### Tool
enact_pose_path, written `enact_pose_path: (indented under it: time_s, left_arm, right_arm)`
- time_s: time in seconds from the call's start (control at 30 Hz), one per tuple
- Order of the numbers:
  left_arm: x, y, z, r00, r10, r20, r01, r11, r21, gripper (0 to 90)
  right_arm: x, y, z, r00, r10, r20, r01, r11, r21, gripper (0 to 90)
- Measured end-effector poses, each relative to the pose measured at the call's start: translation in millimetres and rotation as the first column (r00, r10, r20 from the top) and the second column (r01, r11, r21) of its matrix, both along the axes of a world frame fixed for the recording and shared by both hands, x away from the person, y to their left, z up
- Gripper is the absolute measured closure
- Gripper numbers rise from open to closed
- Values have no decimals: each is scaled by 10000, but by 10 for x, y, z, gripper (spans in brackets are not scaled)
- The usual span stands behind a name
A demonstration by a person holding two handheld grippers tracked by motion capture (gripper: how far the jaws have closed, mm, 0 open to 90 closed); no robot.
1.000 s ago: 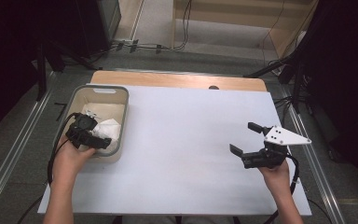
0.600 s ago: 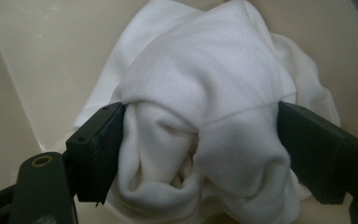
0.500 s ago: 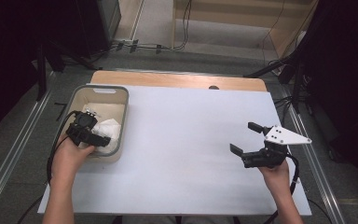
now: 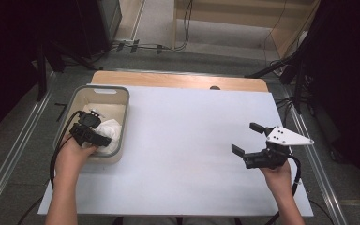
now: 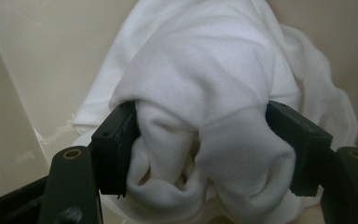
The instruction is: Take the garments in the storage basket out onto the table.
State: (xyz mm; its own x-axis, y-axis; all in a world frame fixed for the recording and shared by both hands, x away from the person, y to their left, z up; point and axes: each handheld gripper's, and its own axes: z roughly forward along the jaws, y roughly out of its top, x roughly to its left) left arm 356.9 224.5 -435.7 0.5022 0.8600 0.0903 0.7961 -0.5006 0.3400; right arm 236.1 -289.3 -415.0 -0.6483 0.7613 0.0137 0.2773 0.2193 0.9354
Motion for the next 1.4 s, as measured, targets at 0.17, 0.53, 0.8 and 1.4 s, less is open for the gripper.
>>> enact_pose_path:
  time_s: [0.17,0.53,0.8,1.4]
  left_arm:
    - [2,-22,-10,10000,-65,4,65,9998,165,313]
    - [9,-16,-2,10000,-73,-65,74,10000,64,415]
    - [-43,-2,21,9996,-192,222,192,9998,-23,504]
    - [-150,189,70,9951,-464,879,569,9910,-1210,574]
  right_arm:
    - [3,2,-4,10000,-56,-28,56,10000,-26,0]
    - [6,8,-8,10000,-63,-39,62,10000,-61,0]
    - [5,0,-11,10000,-82,-48,81,9999,-75,0]
    - [11,-18,-35,9998,-176,-98,175,9998,-82,0]
